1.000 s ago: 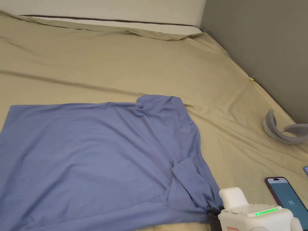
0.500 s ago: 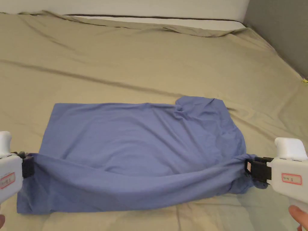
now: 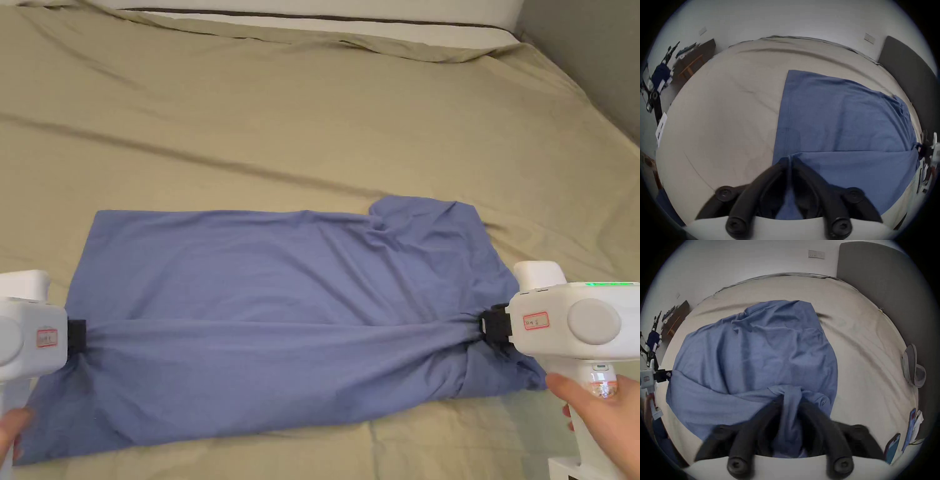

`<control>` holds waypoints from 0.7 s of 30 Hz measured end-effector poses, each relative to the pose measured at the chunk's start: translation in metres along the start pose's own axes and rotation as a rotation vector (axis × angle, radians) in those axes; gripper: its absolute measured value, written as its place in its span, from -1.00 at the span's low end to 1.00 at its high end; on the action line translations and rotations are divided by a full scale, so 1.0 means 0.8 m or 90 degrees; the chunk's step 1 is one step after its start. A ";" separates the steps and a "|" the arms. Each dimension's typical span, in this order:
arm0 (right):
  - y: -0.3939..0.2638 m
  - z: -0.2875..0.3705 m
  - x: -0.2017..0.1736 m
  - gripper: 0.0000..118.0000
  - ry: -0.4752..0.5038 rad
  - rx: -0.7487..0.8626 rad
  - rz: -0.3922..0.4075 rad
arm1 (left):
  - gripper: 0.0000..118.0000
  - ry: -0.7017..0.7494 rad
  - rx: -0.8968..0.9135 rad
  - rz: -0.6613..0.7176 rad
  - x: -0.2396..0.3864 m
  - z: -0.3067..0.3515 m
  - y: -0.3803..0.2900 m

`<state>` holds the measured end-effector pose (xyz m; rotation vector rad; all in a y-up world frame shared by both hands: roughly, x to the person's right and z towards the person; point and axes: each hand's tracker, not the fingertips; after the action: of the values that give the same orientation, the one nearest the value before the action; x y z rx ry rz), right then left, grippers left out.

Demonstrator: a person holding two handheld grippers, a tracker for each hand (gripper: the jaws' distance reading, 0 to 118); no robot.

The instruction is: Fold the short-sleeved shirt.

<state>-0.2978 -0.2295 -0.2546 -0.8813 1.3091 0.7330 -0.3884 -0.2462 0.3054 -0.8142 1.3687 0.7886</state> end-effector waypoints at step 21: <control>-0.222 0.262 -0.102 -0.94 0.030 0.177 0.096 | -1.00 0.002 0.168 -0.063 0.059 0.344 -0.221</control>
<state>-0.0524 -0.1322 -0.1427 -0.5852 1.4900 0.6296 -0.0946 -0.0993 0.2734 -0.6700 1.3888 0.5166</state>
